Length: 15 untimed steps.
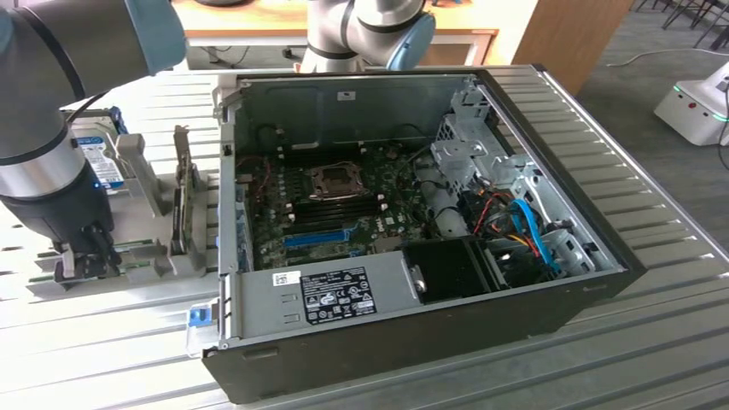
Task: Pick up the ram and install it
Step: 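Pick up the ram and move it above insertion slot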
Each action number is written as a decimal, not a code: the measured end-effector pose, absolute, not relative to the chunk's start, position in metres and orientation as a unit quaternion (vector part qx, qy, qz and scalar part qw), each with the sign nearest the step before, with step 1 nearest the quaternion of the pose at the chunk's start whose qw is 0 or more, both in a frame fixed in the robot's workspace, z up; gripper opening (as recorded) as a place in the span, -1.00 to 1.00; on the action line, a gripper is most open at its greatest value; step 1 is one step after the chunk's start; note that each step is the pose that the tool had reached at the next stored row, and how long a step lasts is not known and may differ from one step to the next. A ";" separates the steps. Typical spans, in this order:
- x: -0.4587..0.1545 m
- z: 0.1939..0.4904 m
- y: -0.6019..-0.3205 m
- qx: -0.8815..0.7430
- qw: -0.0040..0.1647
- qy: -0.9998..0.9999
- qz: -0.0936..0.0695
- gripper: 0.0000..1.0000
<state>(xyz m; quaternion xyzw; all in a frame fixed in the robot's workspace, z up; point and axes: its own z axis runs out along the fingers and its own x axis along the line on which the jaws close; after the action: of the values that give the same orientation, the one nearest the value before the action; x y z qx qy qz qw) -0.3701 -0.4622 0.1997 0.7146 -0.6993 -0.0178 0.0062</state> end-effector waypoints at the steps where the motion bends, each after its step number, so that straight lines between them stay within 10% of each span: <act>1: -0.370 0.200 -0.462 0.715 0.006 -0.699 -0.018 -0.53; 15: -0.369 0.200 -0.462 0.715 0.006 -0.699 -0.018 -0.55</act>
<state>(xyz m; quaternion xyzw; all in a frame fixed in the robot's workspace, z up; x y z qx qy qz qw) -0.3692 -0.4622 0.1998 0.7146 -0.6993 -0.0179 0.0063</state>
